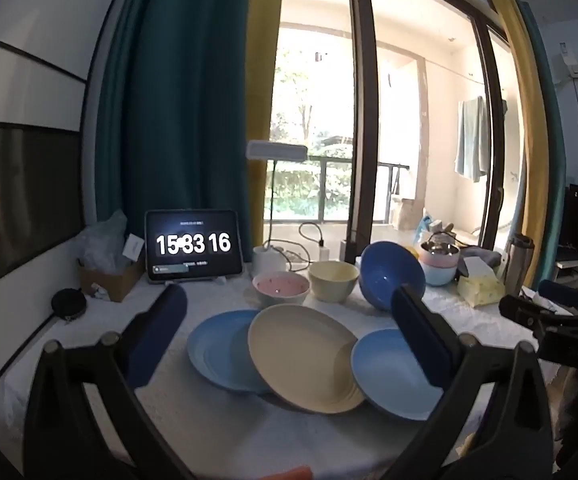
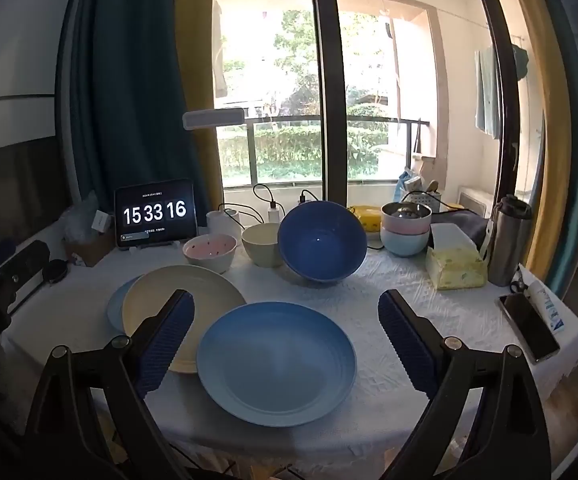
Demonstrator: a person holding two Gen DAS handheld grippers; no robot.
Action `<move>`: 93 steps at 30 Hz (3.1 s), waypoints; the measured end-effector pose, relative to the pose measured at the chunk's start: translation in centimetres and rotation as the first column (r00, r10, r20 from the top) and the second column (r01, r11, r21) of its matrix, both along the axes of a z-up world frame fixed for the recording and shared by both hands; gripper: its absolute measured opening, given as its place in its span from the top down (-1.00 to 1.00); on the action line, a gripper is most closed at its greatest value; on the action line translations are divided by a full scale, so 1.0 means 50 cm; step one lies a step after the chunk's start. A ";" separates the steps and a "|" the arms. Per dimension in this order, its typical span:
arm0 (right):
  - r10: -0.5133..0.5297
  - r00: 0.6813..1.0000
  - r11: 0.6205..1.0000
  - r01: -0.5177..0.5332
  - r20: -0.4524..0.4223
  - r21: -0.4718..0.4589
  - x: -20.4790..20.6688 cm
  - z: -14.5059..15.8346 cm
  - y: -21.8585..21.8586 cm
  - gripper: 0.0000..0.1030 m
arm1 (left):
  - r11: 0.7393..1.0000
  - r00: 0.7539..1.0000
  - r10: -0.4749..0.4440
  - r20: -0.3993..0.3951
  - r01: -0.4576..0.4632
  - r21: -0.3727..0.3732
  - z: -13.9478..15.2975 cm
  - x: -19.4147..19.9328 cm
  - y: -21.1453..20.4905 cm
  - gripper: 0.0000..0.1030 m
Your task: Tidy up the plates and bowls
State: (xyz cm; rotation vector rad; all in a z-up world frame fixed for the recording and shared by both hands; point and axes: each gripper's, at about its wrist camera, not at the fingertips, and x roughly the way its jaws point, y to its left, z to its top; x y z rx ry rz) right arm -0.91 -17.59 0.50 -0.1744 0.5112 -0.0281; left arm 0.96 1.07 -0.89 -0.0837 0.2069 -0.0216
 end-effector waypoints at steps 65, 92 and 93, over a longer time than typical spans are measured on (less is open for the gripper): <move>-0.009 1.000 1.000 0.009 -0.024 0.005 0.018 -0.021 -0.021 -0.86 | 0.999 1.000 -0.023 -0.009 0.024 0.023 -0.009 0.002 -0.012 -0.99; -0.008 0.998 1.000 0.007 -0.065 -0.013 0.059 -0.038 -0.009 -0.86 | 1.000 0.998 0.016 -0.064 -0.015 0.013 -0.043 0.039 0.001 -0.99; -0.009 0.997 1.000 0.008 -0.071 -0.013 0.066 -0.041 -0.009 -0.86 | 1.000 0.997 0.018 -0.074 -0.017 0.013 -0.049 0.045 0.003 -0.99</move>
